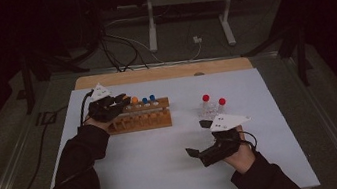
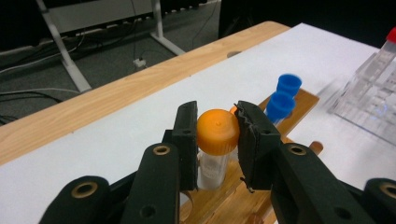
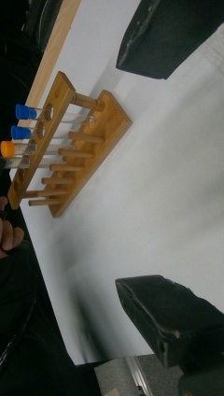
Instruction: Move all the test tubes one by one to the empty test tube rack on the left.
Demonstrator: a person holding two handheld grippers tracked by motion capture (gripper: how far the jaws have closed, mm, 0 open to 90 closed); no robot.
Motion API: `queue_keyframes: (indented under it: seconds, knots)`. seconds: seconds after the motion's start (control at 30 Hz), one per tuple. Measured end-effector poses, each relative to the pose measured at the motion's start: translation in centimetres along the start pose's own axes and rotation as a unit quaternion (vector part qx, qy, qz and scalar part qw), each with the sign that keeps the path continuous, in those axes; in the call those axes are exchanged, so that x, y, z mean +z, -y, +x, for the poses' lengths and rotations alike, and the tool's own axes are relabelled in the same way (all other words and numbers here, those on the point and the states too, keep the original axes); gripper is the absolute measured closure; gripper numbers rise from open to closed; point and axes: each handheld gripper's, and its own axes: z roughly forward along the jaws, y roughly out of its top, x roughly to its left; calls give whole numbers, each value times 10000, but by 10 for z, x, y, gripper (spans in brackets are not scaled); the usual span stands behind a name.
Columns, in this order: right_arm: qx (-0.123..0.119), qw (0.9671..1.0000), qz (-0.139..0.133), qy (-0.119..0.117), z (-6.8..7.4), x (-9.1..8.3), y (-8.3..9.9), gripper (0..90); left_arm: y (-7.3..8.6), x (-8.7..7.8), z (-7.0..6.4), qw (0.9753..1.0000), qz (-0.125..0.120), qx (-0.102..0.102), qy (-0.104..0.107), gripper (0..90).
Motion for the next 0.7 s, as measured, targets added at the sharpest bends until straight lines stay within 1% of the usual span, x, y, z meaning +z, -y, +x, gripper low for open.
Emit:
queue_keyframes:
  seconds: [0.17, 0.37, 0.4, 0.43, 0.47, 0.5, 0.57, 0.6, 0.67, 0.7]
  knots:
    - [5, 10000, 9, -2, 0, 0, 0, 0, 3, 3, 0, 9999, 105, -10, -14, 717]
    - [7, 10000, 22, -7, 0, 0, 0, 0, 3, 3, 1, 9999, 112, -55, -2, 716]
    - [7, 10000, 20, -14, 0, 0, 0, 0, 3, 3, 1, 9999, 123, -27, 15, 714]
    - [8, 10000, 18, -15, 0, 0, 0, 0, 3, 3, 1, 9999, 136, -23, -7, 709]
    - [6, 10000, 12, -12, 0, 0, 0, 0, 3, 3, 1, 9999, 120, -62, -24, 705]
    - [10, 10000, 7, -16, 0, -1, -1, 0, 2, 2, 1, 9999, 89, -89, 57, 691]
    - [16, 10000, -12, -8, 0, -2, -1, 0, 0, -1, 0, 9999, 34, -85, 61, 646]
    - [16, 10000, -27, -8, -1, -2, -2, 0, -1, -4, 0, 9998, -14, -107, 170, 614]
    - [23, 10000, -47, 2, -2, -4, -2, 0, -4, -8, -1, 9998, -82, -100, 160, 566]
    - [13, 10000, -59, 17, -2, -5, -3, 0, -5, -11, -1, 9997, -103, -91, 215, 524]
